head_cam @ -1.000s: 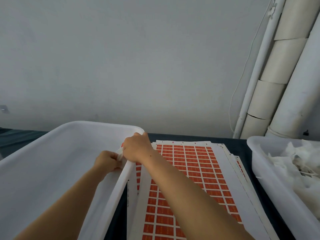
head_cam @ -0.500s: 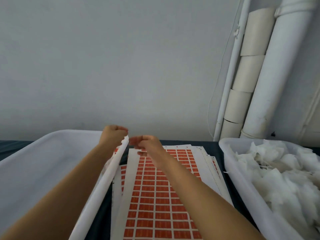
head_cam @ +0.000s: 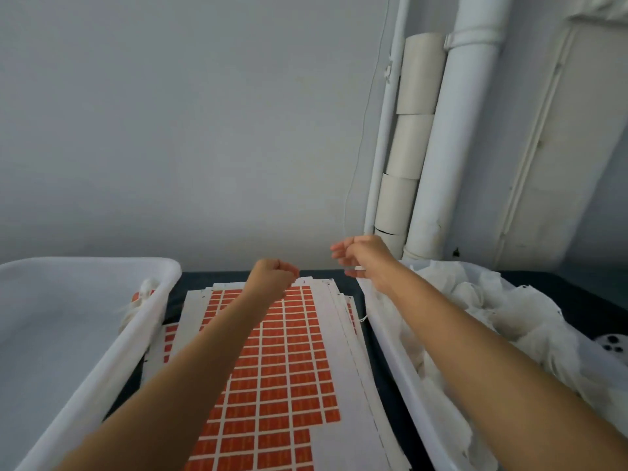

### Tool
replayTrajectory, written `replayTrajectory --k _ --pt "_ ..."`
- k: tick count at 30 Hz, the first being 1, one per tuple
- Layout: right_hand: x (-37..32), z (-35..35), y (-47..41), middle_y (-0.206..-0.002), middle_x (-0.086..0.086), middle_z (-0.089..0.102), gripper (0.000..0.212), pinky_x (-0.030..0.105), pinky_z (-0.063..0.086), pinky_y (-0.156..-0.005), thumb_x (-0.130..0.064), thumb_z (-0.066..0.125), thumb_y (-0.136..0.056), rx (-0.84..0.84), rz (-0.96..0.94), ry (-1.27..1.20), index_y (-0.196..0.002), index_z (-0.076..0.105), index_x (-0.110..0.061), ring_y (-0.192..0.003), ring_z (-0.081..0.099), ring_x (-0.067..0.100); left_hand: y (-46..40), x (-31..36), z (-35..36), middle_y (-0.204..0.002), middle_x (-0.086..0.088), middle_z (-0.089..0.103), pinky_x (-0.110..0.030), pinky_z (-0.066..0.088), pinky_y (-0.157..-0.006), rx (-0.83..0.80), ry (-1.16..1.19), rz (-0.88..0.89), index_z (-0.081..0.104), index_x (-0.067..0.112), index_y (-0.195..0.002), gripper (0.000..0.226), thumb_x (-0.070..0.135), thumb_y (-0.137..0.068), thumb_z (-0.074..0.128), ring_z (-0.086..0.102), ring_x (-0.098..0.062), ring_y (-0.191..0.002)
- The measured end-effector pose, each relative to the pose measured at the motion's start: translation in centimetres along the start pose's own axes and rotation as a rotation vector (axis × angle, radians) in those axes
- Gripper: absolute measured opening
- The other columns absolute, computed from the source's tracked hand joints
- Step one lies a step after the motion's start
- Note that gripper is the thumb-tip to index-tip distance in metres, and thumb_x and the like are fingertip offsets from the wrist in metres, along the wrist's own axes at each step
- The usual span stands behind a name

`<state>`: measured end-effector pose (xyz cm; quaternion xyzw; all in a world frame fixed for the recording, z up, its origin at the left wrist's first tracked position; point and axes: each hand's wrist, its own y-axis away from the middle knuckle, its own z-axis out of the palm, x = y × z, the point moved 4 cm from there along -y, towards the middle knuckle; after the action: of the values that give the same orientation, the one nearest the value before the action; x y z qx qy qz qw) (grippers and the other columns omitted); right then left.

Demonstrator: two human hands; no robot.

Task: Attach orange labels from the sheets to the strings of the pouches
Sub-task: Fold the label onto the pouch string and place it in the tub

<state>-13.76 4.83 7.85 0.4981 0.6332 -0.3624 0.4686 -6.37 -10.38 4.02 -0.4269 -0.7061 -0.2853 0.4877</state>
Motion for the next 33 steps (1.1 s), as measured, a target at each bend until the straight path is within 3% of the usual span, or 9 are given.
replayTrajectory --k 10,12,14,17,20,25,28,30,33 --pt "3.6 -7.4 -1.8 -0.092 0.009 0.066 0.030 0.033 0.051 -0.078 0.002 0.040 -0.087 0.057 0.115 0.251 -0.091 0.069 -0.005 -0.078 0.057 0.018 -0.5 2.2 10.0 -0.106 -0.005 0.065 -0.020 0.046 -0.068 -0.220 -0.028 0.120 0.067 0.017 -0.096 0.014 0.010 -0.092 0.056 0.058 -0.015 -0.088" --pt "4.7 -7.7 -2.0 -0.088 0.008 0.063 0.033 0.030 0.048 -0.066 0.004 0.040 -0.087 -0.011 0.144 0.420 -0.097 0.070 -0.005 -0.069 0.053 0.017 -0.2 2.1 11.6 -0.114 -0.006 0.063 -0.022 0.047 -0.073 -0.273 -0.115 0.144 0.067 0.020 -0.102 0.014 0.023 -0.090 0.062 0.057 -0.015 -0.094" --pt "5.6 -7.8 -2.0 -0.079 0.008 0.059 0.033 0.027 0.045 -0.058 0.003 0.042 -0.088 -0.107 0.200 0.602 -0.107 0.068 -0.006 -0.061 0.049 0.016 0.0 1.6 13.0 -0.124 -0.005 0.057 -0.034 0.048 -0.090 -0.296 -0.282 0.149 0.065 0.024 -0.106 0.030 0.044 -0.084 0.066 0.051 -0.021 -0.110" --pt "6.2 -7.4 -1.6 -0.077 0.008 0.057 0.039 0.031 0.052 -0.067 0.005 0.046 -0.089 -0.251 0.213 0.803 -0.122 0.060 -0.012 -0.064 0.056 0.021 0.6 1.5 14.4 -0.134 -0.007 0.044 -0.042 0.036 -0.104 -0.233 -0.627 0.211 0.056 0.028 -0.117 0.052 0.060 -0.077 0.065 0.036 -0.027 -0.126" --pt "6.2 -7.0 -1.3 -0.100 0.009 0.060 0.050 0.033 0.054 -0.083 0.009 0.054 -0.085 -0.353 0.190 0.859 -0.126 0.057 -0.019 -0.080 0.061 0.023 1.0 1.8 15.3 -0.137 -0.010 0.042 -0.043 0.031 -0.105 -0.158 -0.813 0.262 0.055 0.024 -0.123 0.055 0.059 -0.081 0.059 0.032 -0.030 -0.129" --pt "5.4 -7.3 -0.9 -0.104 0.009 0.066 0.025 0.029 0.050 -0.074 -0.010 0.067 -0.083 -0.274 0.115 0.826 -0.108 0.067 -0.013 -0.095 0.062 0.025 1.3 2.2 14.7 -0.125 -0.008 0.054 -0.036 0.040 -0.101 -0.049 -0.599 0.247 0.066 0.021 -0.111 0.033 0.044 -0.087 0.062 0.044 -0.024 -0.119" --pt "3.3 -7.8 -0.8 -0.105 0.011 0.068 0.024 0.030 0.049 -0.078 -0.014 0.070 -0.082 -0.184 -0.016 0.844 -0.106 0.069 -0.013 -0.096 0.062 0.025 1.6 2.7 13.2 -0.095 -0.001 0.062 -0.025 0.049 -0.069 -0.014 -0.336 0.215 0.069 0.020 -0.101 0.025 0.038 -0.084 0.069 0.058 -0.015 -0.085" --pt "1.6 -7.9 -0.4 -0.090 0.006 0.068 0.019 0.026 0.045 -0.069 -0.016 0.068 -0.084 -0.133 -0.100 0.821 -0.103 0.070 -0.013 -0.085 0.061 0.021 1.9 3.4 12.2 -0.073 0.006 0.057 -0.020 0.035 -0.049 0.025 -0.195 0.226 0.068 0.020 -0.093 0.019 0.036 -0.084 0.069 0.051 -0.006 -0.058" --pt "-1.0 -7.8 0.3 -0.065 -0.007 0.054 0.008 0.024 0.037 -0.065 -0.021 0.064 -0.088 -0.041 -0.214 0.811 -0.082 0.069 -0.018 -0.073 0.053 0.017 2.5 5.0 10.5 -0.061 0.009 0.051 -0.021 0.032 -0.048 0.071 -0.020 0.297 0.060 0.019 -0.078 0.016 0.031 -0.087 0.066 0.044 -0.006 -0.051"
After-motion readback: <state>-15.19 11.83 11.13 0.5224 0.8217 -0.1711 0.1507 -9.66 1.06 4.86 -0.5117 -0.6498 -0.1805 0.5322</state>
